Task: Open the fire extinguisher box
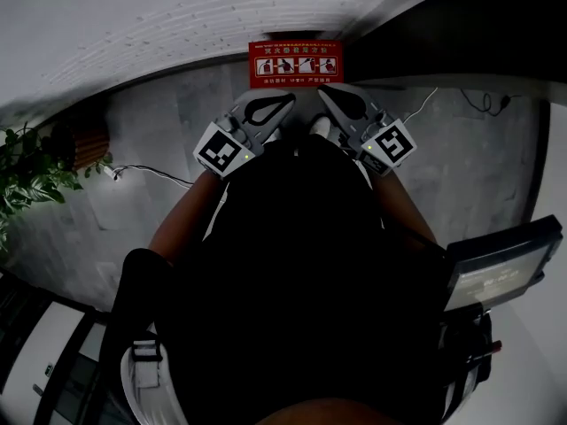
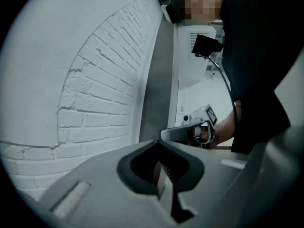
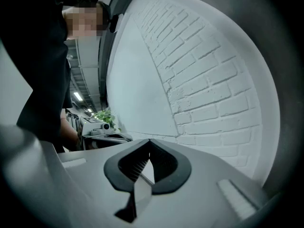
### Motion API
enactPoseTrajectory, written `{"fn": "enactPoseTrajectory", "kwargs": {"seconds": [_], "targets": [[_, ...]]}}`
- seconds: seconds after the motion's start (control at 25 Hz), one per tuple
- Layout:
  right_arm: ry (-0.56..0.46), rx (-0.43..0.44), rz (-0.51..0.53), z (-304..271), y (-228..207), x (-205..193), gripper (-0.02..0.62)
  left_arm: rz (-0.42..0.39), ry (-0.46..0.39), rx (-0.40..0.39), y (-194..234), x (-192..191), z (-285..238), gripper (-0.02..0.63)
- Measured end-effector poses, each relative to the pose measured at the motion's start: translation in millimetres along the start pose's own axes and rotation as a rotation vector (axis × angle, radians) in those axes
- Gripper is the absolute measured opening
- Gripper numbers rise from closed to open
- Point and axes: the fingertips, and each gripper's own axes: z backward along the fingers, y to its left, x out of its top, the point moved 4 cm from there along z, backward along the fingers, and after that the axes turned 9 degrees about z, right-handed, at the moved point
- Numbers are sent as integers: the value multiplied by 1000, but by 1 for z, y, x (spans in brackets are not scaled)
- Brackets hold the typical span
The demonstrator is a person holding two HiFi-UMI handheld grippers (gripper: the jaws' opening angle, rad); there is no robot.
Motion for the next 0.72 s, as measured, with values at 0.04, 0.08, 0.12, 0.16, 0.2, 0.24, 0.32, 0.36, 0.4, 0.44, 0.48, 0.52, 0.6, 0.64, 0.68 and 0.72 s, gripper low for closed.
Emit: {"fn": "enactPoseTrajectory", "kwargs": {"seconds": [0.04, 0.08, 0.12, 0.16, 0.2, 0.24, 0.32, 0.36, 0.4, 0.44, 0.48, 0.52, 0.6, 0.64, 0.68, 0.72], "targets": [[2, 18, 12, 2, -1, 0, 9, 1, -8, 14, -3, 0, -2, 0], [6, 37, 22, 5, -3, 0, 9, 13, -18, 26, -8, 1, -5, 0], [9, 55, 27, 8, -5, 0, 9, 33, -28, 36, -12, 2, -8, 0], [11, 71, 28, 11, -8, -1, 9, 53, -36, 45, -16, 2, -12, 1], [12, 84, 24, 14, -11, -1, 9, 69, -41, 55, -19, 2, -17, 0], [12, 94, 17, 17, -15, -2, 9, 78, -43, 66, -21, 1, -23, 2], [10, 112, -3, 22, -22, -5, 9, 88, -40, 90, -24, 0, -34, 0], [8, 124, -12, 24, -24, -6, 9, 93, -42, 101, -25, 0, -38, 2], [8, 137, -17, 26, -26, -8, 9, 96, -45, 110, -27, 1, -42, 0], [8, 150, -21, 27, -27, -9, 9, 96, -47, 118, -28, 2, -45, 1], [9, 161, -24, 27, -27, -11, 9, 93, -46, 124, -29, 2, -47, 0], [10, 168, -27, 26, -28, -12, 9, 91, -43, 131, -29, 2, -47, 1], [10, 174, -34, 22, -30, -13, 9, 93, -35, 140, -25, -1, -48, 0], [11, 174, -34, 20, -32, -12, 9, 94, -33, 139, -22, -2, -48, 2], [14, 174, -35, 17, -33, -12, 9, 91, -31, 136, -19, -3, -48, 1], [19, 173, -39, 15, -35, -13, 9, 87, -28, 132, -16, -5, -48, 2]]}}
